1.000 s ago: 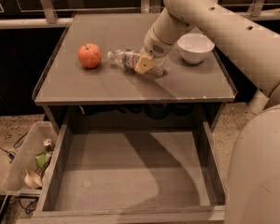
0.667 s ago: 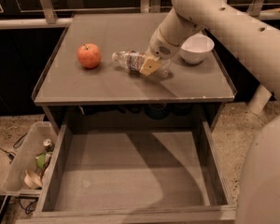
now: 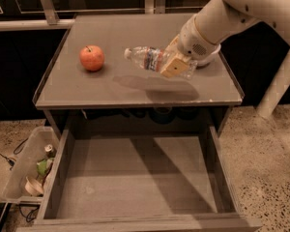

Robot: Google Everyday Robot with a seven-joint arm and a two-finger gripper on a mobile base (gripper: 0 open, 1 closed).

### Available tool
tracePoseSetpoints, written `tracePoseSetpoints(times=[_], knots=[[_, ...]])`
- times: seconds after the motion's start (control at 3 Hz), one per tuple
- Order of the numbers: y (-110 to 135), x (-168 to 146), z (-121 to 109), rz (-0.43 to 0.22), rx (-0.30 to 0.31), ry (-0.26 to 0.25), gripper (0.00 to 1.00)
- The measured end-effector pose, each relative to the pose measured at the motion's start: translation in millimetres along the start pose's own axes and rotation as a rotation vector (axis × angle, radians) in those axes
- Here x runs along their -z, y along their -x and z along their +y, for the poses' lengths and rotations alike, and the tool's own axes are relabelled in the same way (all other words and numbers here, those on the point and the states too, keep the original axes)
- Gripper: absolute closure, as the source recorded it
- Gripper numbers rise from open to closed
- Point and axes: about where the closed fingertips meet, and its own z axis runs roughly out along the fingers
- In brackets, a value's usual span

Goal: Place water bottle into top drawer

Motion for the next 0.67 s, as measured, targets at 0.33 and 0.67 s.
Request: tracePoseSetpoints(times=[0.33, 0.67], knots=[[-1, 44, 34, -0.025, 0.034, -0.074, 1.00], [-14, 57, 61, 0.002, 0.017, -0.168, 1.00]])
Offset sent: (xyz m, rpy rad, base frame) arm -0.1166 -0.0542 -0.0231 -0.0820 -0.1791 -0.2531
